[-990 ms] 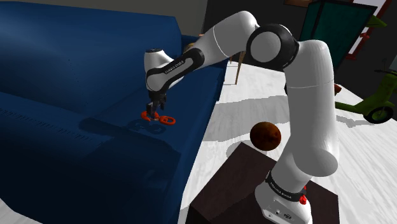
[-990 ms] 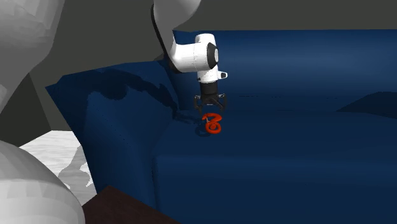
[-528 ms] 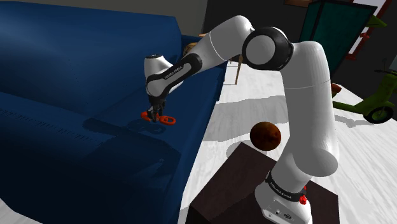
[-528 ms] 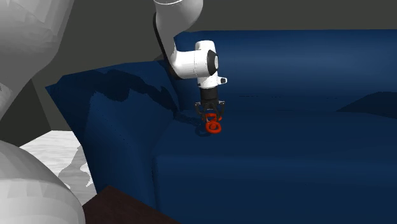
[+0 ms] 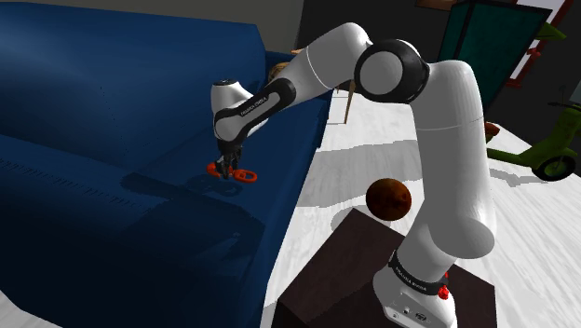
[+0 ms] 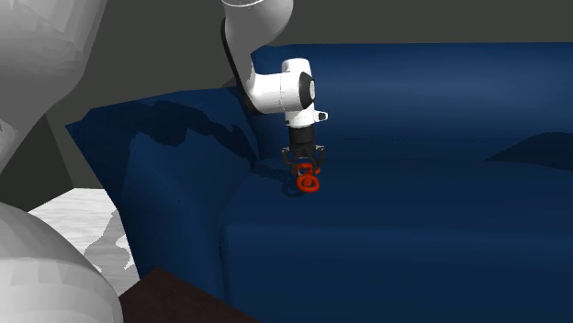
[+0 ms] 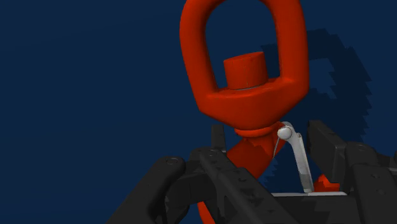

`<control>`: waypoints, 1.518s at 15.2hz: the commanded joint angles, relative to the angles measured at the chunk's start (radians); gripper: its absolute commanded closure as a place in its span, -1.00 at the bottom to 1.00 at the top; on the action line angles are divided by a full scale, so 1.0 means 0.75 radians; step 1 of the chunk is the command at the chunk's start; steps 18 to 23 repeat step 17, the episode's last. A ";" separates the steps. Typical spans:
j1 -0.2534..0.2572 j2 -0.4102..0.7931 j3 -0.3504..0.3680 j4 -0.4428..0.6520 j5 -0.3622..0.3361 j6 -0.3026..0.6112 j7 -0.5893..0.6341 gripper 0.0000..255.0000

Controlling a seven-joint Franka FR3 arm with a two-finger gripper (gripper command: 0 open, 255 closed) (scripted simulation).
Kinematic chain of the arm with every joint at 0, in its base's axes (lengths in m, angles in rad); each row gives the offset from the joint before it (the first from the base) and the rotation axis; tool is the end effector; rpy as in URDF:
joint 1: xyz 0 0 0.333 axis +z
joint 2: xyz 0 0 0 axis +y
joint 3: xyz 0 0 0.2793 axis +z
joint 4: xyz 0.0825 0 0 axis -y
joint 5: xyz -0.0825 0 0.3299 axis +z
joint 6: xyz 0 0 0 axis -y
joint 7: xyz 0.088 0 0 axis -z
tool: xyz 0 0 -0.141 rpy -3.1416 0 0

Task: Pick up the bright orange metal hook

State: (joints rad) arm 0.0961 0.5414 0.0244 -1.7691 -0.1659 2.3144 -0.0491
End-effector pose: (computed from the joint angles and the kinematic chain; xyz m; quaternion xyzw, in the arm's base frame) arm 0.5995 0.0644 0.2282 0.9888 0.1385 0.0042 0.0547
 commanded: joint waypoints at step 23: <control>-0.004 -0.147 0.012 0.059 0.024 -0.206 -0.032 1.00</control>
